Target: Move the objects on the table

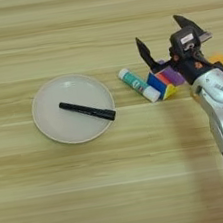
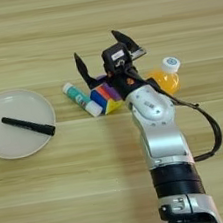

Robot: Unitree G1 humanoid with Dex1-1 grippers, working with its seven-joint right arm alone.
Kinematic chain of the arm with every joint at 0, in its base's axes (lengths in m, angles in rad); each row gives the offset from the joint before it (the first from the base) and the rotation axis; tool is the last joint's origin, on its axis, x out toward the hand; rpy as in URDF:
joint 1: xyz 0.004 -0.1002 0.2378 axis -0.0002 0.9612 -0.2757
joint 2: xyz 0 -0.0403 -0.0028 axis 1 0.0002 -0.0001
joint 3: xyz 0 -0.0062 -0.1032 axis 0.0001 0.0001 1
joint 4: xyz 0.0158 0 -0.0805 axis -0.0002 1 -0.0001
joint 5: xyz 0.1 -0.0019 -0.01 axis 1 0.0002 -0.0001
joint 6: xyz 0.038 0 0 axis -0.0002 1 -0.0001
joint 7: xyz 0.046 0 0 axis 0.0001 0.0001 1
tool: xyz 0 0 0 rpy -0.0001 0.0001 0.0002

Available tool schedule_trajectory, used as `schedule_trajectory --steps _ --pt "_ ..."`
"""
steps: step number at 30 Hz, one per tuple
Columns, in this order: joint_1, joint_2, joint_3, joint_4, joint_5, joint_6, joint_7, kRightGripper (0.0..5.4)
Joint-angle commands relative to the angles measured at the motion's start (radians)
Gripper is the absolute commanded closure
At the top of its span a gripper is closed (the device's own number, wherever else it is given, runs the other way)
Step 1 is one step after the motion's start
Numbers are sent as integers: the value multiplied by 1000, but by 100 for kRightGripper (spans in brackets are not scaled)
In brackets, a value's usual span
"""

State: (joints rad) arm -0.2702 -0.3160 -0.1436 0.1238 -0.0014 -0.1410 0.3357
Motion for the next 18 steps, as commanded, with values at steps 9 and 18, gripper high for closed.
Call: schedule_trajectory --steps 9,18 --pt "-63 -35 -17 -46 24 -9 -9 2" --pt "-62 -33 -12 -41 25 -10 -8 2"
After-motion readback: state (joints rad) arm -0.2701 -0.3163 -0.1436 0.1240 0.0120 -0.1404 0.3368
